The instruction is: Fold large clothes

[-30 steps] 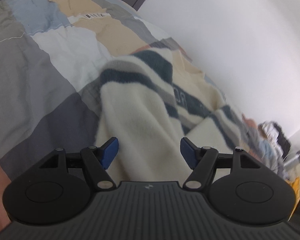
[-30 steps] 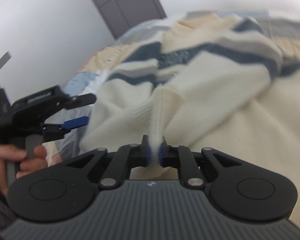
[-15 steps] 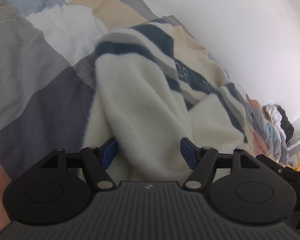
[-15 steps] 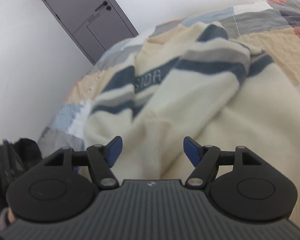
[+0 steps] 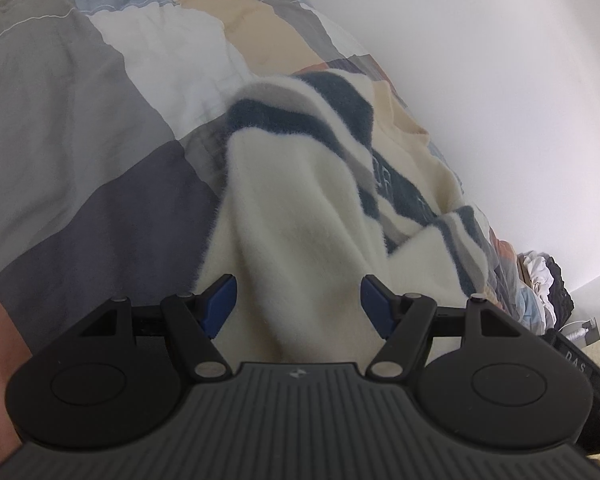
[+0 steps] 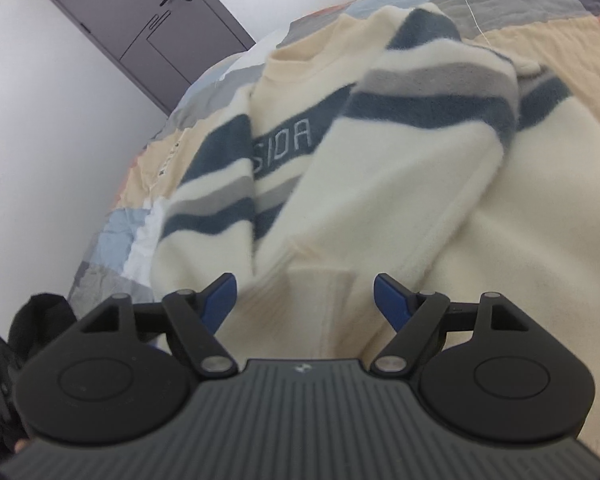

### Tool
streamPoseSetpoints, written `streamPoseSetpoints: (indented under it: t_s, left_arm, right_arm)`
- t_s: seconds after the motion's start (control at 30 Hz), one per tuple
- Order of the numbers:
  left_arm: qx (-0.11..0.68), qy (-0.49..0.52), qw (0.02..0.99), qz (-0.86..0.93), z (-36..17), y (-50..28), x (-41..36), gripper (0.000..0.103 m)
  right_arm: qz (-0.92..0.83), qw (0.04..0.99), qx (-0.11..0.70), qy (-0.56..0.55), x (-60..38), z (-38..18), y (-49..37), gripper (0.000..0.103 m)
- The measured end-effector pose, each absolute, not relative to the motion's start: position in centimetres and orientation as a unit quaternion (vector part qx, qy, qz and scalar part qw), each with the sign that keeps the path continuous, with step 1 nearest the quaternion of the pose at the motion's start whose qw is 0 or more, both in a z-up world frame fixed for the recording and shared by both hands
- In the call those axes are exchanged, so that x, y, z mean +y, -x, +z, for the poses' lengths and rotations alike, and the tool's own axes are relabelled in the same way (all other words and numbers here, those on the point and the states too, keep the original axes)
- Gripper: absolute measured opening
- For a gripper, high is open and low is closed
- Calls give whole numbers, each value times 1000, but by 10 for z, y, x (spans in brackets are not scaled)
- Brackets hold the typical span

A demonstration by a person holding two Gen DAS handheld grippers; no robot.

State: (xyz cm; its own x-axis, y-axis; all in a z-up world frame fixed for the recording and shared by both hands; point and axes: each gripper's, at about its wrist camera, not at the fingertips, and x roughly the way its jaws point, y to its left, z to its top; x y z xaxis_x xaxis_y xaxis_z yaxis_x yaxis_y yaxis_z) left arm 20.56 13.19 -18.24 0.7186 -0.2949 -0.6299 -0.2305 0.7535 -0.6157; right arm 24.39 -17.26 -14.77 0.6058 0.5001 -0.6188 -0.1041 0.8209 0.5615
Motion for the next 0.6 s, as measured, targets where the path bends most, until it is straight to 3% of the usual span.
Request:
streamPoseSetpoints:
  t_s: [0.07,0.13,0.33,0.6]
  left_arm:
    - [374,353,858,-18,-183,-205,133,73]
    - [372,355,857,-17,-182,-205,134,73]
    - [349,374,859,-13,-177,-201,141,73]
    - [287,402,870,-14,-164,-192,150,73]
  right_arm:
    - [181,865,414,-219,-169,-140,-248,21]
    - [191,869,410,-202,-167,-126,-253,13]
    - [250,883,358,-172,-158,-53,-269,9]
    - [301,924,235,-34,-100,71,-302,8]
